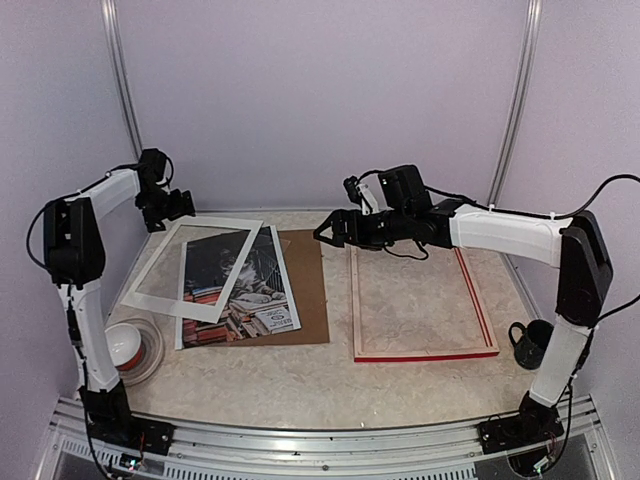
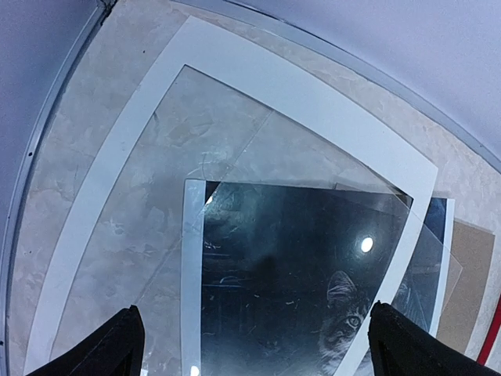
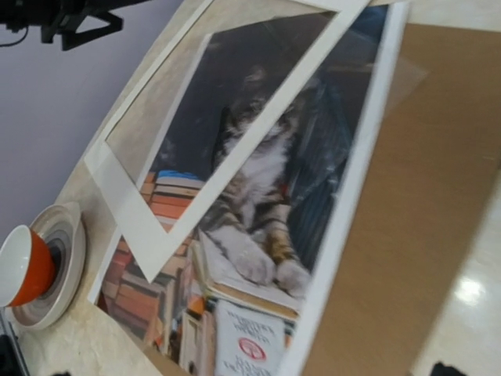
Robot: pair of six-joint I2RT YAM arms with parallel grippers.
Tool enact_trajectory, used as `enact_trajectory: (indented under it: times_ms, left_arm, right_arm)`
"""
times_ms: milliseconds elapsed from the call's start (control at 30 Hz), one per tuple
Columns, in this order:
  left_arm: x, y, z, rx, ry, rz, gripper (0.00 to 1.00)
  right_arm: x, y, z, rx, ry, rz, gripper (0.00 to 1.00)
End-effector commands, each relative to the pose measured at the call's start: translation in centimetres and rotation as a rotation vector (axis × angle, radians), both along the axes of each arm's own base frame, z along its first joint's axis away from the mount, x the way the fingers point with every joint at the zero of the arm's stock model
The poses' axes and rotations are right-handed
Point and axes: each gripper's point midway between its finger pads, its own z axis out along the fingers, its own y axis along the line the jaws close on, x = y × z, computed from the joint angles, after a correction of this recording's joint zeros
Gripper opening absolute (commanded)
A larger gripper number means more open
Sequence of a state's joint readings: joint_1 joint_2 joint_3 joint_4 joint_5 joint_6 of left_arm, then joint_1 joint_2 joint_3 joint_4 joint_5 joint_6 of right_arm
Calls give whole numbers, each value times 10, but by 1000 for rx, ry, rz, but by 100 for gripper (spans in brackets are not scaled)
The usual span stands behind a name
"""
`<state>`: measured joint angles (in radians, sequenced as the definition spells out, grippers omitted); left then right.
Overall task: Put the photo into the frame
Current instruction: Move the glass panel to the center of the board.
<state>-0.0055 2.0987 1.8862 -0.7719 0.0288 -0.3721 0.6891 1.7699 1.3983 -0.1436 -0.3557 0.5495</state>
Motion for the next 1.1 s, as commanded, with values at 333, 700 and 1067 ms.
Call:
enact_trajectory:
  times_ms: [333, 700, 1067]
  left_arm:
    - [10, 27, -40, -111, 22, -8, 99]
    - [-1, 19, -68, -185, 48, -14, 99]
    - [-11, 40, -88, -98, 89, 70, 99]
  right_arm:
    - [47, 117, -48, 5, 97, -32, 100]
    - [64, 141, -104, 50, 225, -146, 100]
    - [51, 180, -139, 139, 365, -86, 100]
